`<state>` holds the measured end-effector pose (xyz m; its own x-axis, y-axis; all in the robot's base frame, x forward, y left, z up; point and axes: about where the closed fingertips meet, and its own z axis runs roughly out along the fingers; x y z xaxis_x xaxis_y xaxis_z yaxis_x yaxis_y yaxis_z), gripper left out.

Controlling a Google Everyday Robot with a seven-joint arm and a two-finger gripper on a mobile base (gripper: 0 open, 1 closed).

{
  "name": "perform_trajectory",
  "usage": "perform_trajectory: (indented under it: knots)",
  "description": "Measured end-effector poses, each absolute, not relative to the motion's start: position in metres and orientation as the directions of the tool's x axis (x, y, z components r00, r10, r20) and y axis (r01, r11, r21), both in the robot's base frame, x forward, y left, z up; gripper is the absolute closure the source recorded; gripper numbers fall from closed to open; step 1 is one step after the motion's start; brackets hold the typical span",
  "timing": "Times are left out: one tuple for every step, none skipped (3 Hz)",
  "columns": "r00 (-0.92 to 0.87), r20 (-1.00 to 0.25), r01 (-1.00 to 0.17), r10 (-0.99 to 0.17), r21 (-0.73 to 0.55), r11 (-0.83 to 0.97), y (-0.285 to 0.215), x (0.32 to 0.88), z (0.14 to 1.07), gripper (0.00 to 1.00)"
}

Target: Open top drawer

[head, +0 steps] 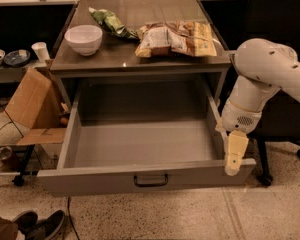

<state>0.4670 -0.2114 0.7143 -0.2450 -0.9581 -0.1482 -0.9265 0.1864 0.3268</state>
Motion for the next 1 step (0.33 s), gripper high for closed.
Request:
perform_trajectory:
  knots:
    - [-0.245,-0.151,-0.926,-0.958,0.328,0.186,-0.2118,0.4666,0.7149,0.0]
